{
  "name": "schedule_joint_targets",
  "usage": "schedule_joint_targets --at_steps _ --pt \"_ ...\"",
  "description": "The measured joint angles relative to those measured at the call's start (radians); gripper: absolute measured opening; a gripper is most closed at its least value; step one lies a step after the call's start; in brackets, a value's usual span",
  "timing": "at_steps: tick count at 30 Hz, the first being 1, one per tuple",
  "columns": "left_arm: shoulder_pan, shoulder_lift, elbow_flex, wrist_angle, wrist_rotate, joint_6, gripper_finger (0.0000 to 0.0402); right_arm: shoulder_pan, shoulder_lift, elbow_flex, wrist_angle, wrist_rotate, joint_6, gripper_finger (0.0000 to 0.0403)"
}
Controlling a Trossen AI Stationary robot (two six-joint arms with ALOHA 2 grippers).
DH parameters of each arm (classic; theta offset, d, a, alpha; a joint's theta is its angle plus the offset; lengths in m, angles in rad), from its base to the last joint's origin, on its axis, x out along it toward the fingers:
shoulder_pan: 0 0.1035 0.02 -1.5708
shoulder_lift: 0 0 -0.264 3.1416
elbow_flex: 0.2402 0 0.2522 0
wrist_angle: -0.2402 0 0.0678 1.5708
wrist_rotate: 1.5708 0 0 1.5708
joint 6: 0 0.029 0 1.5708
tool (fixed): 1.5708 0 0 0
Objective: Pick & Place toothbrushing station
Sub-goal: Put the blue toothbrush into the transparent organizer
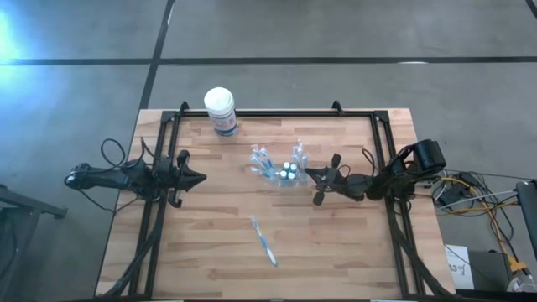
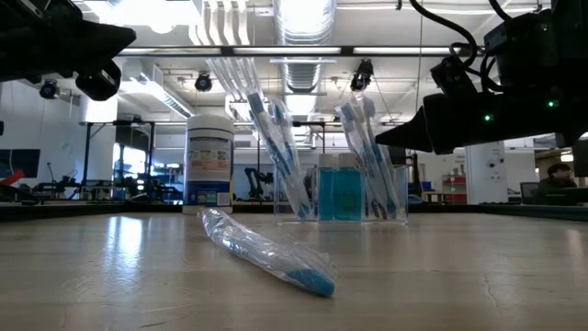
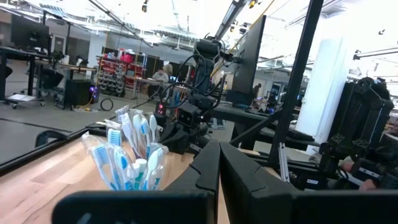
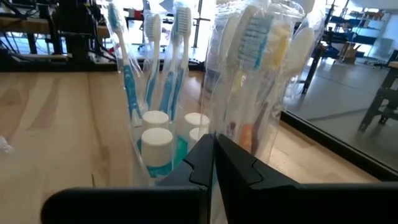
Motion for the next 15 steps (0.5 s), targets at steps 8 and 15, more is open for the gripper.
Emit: schedule_joint_targets --at_steps 8,15 --pt "0.000 0.000 0.000 -0.001 0.000 -0.009 0.0014 0.000 -0.040 -0.001 -0.003 -0.001 0.037 0.0040" --pt "0.000 0.000 0.000 -0.002 0.000 -0.030 0.0014 0.000 -0.133 -0.001 -0.013 -0.001 0.040 0.0107"
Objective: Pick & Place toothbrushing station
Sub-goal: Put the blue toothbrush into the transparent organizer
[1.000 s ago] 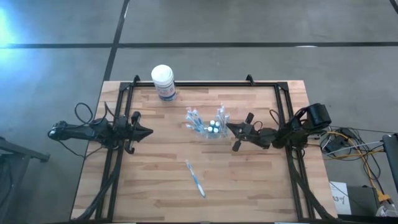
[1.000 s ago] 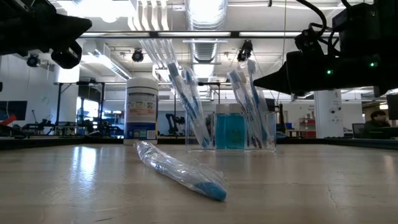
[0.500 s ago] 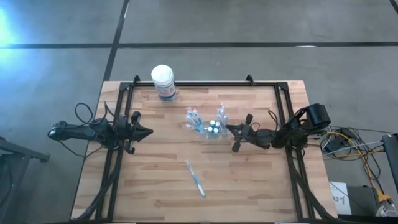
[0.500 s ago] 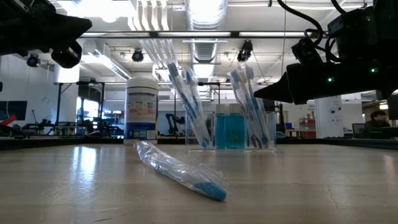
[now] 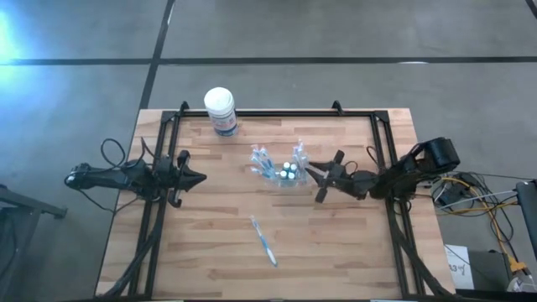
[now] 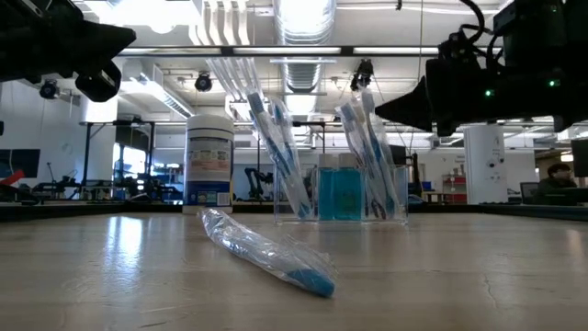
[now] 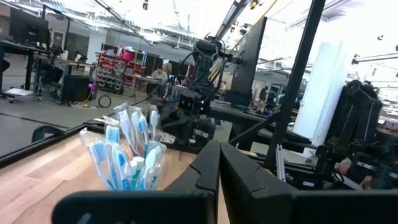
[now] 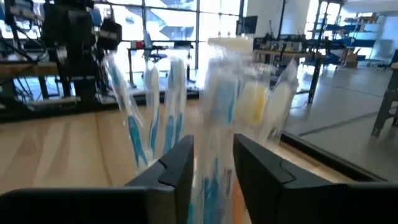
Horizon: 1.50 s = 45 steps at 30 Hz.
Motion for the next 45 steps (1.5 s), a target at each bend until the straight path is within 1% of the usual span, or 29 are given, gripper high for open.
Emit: schedule_joint_targets --at_steps 6,10,13,16,18,20,23,25,28,31,32,35,41,43,45 --pt "0.000 0.000 0.000 -0.003 0.000 -0.011 0.0014 0.000 -0.121 0.000 -0.077 0.000 -0.019 0.0146" --pt "0.000 0.000 0.000 -0.018 0.001 -0.016 0.0014 0.013 -0.224 0.000 -0.177 0.000 -0.019 0.0159" --pt "0.000 0.000 -0.001 -0.025 0.001 -0.016 0.0014 0.047 -0.304 0.032 -0.275 -0.003 -0.006 0.0164" --pt "0.000 0.000 -0.001 -0.029 0.001 -0.017 0.0014 0.100 -0.364 0.109 -0.452 -0.006 -0.002 0.0160" --pt "0.000 0.000 -0.001 -0.032 0.001 -0.017 0.0014 0.140 -0.381 0.183 -0.626 -0.007 0.035 0.0153" --pt "0.000 0.000 -0.001 -0.033 0.001 -0.017 0.0014 0.177 -0.383 0.271 -0.821 -0.011 0.110 0.0144" --pt "0.000 0.000 -0.001 -0.034 0.001 -0.015 0.0014 0.228 -0.347 0.401 -1.102 -0.010 0.248 0.0124" --pt "0.000 0.000 -0.001 -0.033 0.001 0.001 0.0014 0.263 -0.304 0.466 -1.235 -0.010 0.322 0.0103" --pt "0.000 0.000 -0.001 -0.033 0.000 0.038 0.0009 0.320 -0.232 0.526 -1.271 -0.012 0.348 0.0062" --pt "0.000 0.000 -0.001 -0.033 0.000 0.057 0.0004 0.364 -0.160 0.570 -1.232 -0.059 0.365 0.0020" --pt "0.000 0.000 -0.001 -0.033 0.000 0.058 0.0004 0.374 -0.135 0.584 -1.218 -0.074 0.384 0.0015" --pt "0.000 0.000 -0.001 -0.033 0.001 0.043 0.0010 0.393 -0.044 0.645 -1.205 -0.088 0.459 0.0013" --pt "0.000 0.000 -0.001 -0.035 0.003 0.002 0.0017 0.396 0.188 0.812 -1.233 -0.088 0.588 0.0013" --pt "0.000 0.000 -0.001 -0.039 0.017 -0.012 0.0014 0.389 0.258 0.891 -1.310 -0.093 0.632 0.0015" --pt "0.000 0.000 -0.001 -0.039 0.030 -0.019 0.0011 0.379 0.317 0.981 -1.441 -0.112 0.676 0.0024"
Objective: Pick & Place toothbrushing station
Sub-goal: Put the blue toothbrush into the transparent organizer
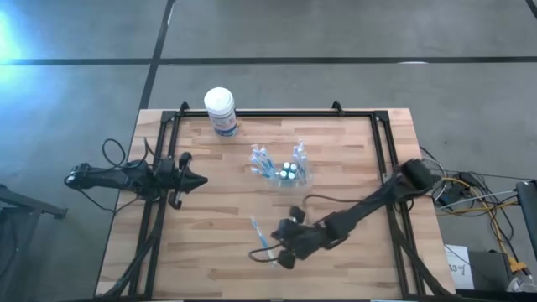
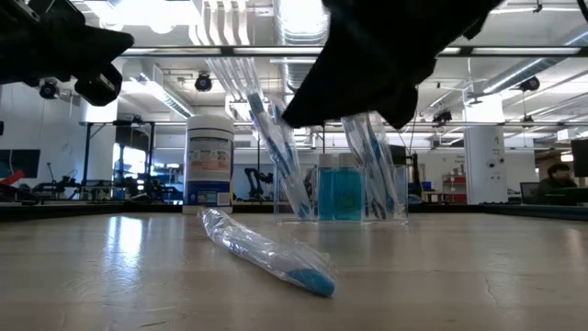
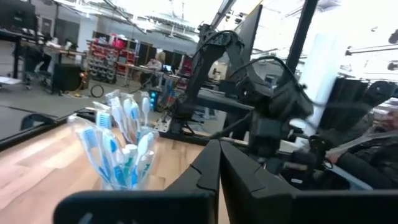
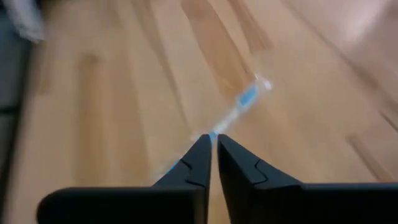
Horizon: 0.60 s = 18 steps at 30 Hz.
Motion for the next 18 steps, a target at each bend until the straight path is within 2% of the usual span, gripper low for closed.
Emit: schedule_joint_targets --at_steps 4,10,14,18 --pt "0.000 0.000 0.000 -0.001 0.038 -0.004 0.0008 -0.015 0.114 0.186 -0.264 -0.007 0.113 0.0068" --pt "0.000 0.000 0.000 -0.024 0.085 -0.007 0.0014 -0.030 0.260 0.430 -0.467 -0.046 0.132 0.0173" --pt "0.000 0.000 0.000 -0.038 0.087 -0.007 0.0015 -0.043 0.314 0.520 -0.525 -0.069 0.144 0.0232" --pt "0.000 0.000 0.000 -0.048 0.090 -0.007 0.0010 -0.067 0.360 0.556 -0.535 -0.152 0.183 0.0261"
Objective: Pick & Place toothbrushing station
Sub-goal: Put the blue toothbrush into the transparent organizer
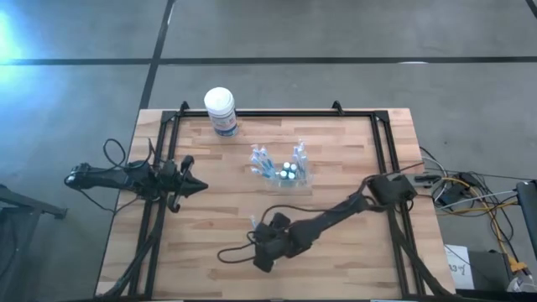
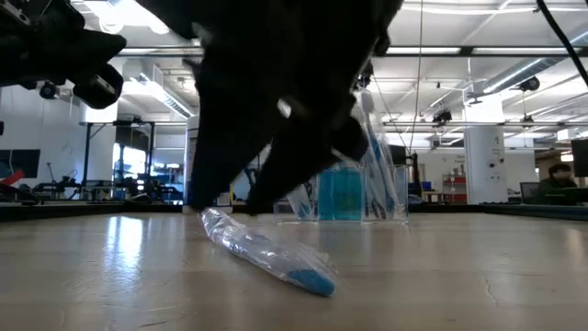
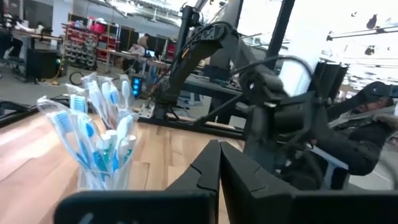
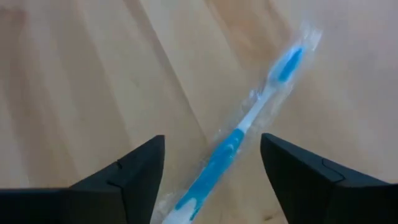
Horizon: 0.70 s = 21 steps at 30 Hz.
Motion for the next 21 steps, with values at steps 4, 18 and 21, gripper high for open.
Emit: schedule_joint_targets --at_steps 4,18,21 --pt "0.000 0.002 0.000 -0.003 0.041 0.000 0.0008 -0.021 0.040 0.003 -0.006 -0.052 0.037 0.0263" --pt "0.000 0.003 0.000 -0.007 0.068 0.000 0.0009 -0.034 0.045 -0.026 -0.027 -0.076 0.029 0.0148" --pt "0.000 0.003 0.000 -0.019 0.068 -0.008 0.0009 -0.034 0.045 -0.027 -0.031 -0.077 0.012 0.0097"
